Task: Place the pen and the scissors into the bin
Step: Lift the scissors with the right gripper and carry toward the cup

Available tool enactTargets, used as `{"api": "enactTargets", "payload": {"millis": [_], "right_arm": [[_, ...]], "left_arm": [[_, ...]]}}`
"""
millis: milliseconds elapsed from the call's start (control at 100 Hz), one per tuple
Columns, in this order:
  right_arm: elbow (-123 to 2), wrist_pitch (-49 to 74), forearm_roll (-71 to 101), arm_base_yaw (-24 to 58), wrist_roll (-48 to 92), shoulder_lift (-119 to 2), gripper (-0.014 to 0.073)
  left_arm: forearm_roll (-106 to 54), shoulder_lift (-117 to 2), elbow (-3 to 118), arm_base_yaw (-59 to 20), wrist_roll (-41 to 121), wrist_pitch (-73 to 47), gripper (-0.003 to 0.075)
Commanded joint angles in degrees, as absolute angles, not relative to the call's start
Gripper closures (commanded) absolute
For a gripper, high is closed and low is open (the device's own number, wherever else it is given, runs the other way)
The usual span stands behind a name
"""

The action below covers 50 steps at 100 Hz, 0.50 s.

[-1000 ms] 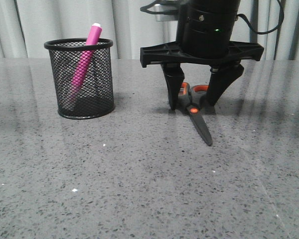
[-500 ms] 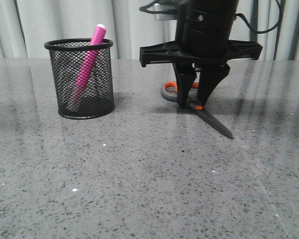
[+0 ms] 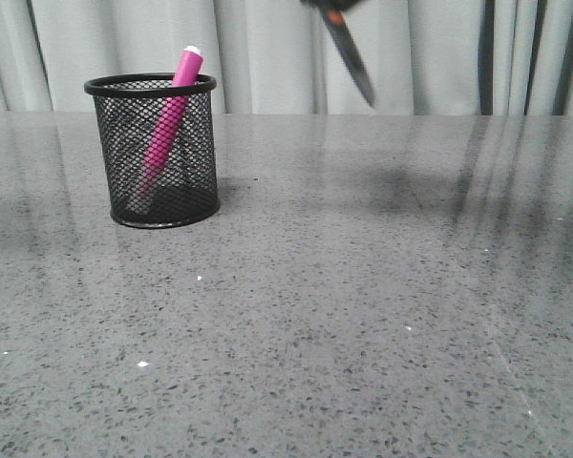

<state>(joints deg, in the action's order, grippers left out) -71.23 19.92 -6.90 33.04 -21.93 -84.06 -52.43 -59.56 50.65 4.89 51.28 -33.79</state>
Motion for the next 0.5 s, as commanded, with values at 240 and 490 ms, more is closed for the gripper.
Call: {"api": "enactTargets", "payload": {"millis": [240,490], "right_arm": [[-67.29,-19.11,-10.99,36.94,-21.68,-84.51,0.0669],[-67.29,-32.79,-17.13,37.24,-21.68,-90.67,0.0669]], "left_arm": [[-54.57,-58.4,52.18,4.91,50.78,-31.46,0.0493],[-54.57,-58.4,52.18,4.91,50.78,-31.46,0.0493]]}}
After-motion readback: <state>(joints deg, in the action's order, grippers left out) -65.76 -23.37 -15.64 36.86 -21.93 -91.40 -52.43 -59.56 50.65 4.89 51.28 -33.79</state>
